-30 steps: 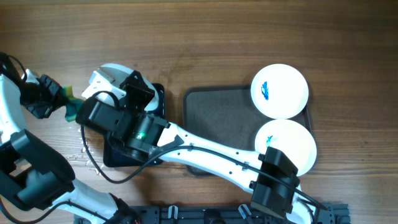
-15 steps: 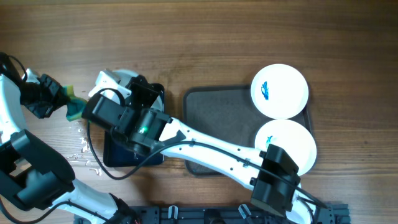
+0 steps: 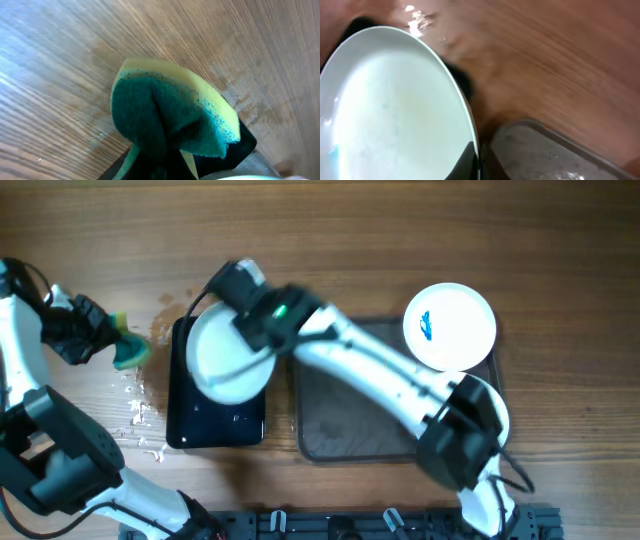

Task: Clean dirty plates on tray and stack at the side
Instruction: 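Swing the plate with the right gripper to the far right side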

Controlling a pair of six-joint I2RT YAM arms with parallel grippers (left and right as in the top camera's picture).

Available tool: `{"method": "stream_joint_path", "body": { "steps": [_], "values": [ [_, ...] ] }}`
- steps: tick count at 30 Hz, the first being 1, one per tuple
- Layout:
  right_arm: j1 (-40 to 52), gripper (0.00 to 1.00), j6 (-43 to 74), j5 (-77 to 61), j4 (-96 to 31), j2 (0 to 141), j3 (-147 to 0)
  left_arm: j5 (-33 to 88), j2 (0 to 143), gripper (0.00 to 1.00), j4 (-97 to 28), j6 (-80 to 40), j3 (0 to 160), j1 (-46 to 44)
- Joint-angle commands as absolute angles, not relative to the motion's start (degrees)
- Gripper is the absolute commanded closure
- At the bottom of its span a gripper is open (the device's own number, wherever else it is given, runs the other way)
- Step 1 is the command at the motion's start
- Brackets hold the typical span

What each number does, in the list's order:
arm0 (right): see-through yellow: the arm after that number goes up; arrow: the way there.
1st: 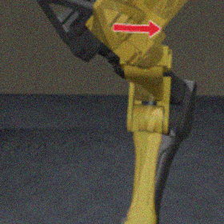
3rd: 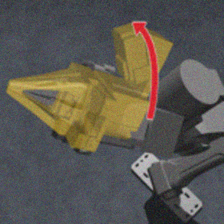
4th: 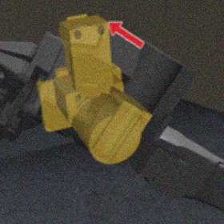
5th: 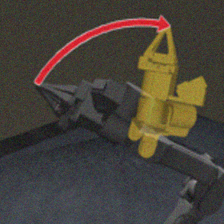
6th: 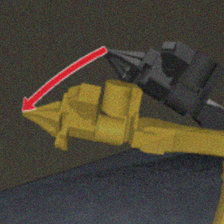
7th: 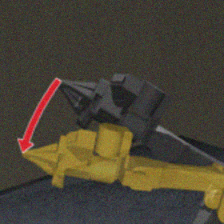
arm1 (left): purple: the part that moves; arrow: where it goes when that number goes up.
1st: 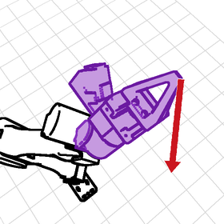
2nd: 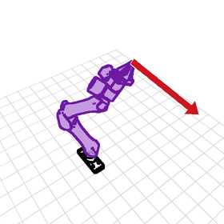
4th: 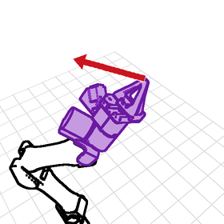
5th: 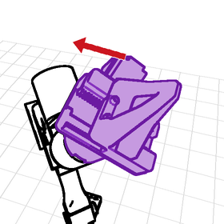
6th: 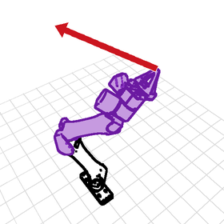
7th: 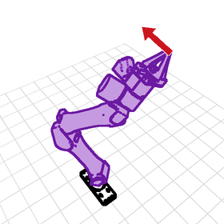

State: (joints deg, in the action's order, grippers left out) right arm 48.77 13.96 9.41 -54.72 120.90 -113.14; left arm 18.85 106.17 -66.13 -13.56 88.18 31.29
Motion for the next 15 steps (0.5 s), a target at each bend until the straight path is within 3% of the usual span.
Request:
{"method": "stream_joint_path", "body": {
  "steps": [1,7,15],
  "values": [
    [38.2,0.96,19.5,-1.4,-55.8,114.7,-114.2,17.1,105.0,0.96,-65.8,-12.4,89.1,25.8],
    [13.6,0.96,22.7,-7.6,-62.9,106.4,-114.2,14.4,105.0,0.96,-64.9,-12.4,89.1,11.6],
    [-20.4,0.96,21.0,-7.4,-70.1,106.5,-111.0,9.0,105.0,0.96,-62.7,-13.3,89.1,-8.3]
  ]
}}
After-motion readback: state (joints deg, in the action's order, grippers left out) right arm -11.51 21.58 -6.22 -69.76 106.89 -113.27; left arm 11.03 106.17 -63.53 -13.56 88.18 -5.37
